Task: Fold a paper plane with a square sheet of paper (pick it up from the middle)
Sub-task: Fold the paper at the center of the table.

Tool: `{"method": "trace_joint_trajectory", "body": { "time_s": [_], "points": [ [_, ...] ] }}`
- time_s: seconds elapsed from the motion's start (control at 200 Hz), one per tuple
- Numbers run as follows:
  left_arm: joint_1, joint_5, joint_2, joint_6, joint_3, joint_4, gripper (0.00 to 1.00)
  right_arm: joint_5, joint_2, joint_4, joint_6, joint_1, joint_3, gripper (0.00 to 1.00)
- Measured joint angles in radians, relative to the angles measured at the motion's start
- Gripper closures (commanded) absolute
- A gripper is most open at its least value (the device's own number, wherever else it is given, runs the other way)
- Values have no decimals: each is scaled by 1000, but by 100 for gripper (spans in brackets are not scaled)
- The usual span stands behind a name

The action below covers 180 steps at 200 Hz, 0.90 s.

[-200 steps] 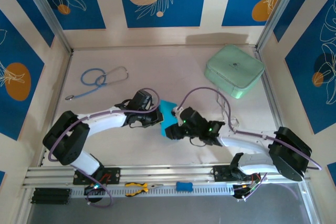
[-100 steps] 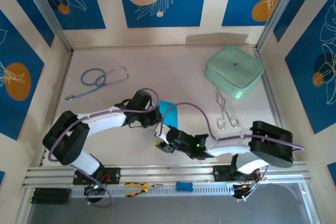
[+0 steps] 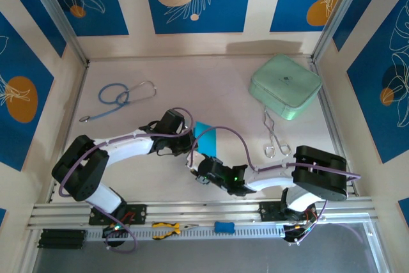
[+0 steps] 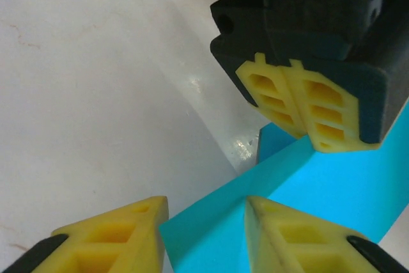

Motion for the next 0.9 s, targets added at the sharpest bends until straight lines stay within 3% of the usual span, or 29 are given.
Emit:
{"method": "trace_joint_trajectory", "body": {
  "time_s": [0.28, 0.66, 0.9],
  "points": [
    [0, -1, 0, 0, 0, 0, 97, 1, -40, -2, 23, 0, -8, 76],
    [0, -1, 0, 0, 0, -2, 98, 9, -41, -35, 37, 0, -8, 74],
    [0, -4, 0, 0, 0, -3, 96, 9, -41, -37, 48, 0, -8, 85]
  ]
}}
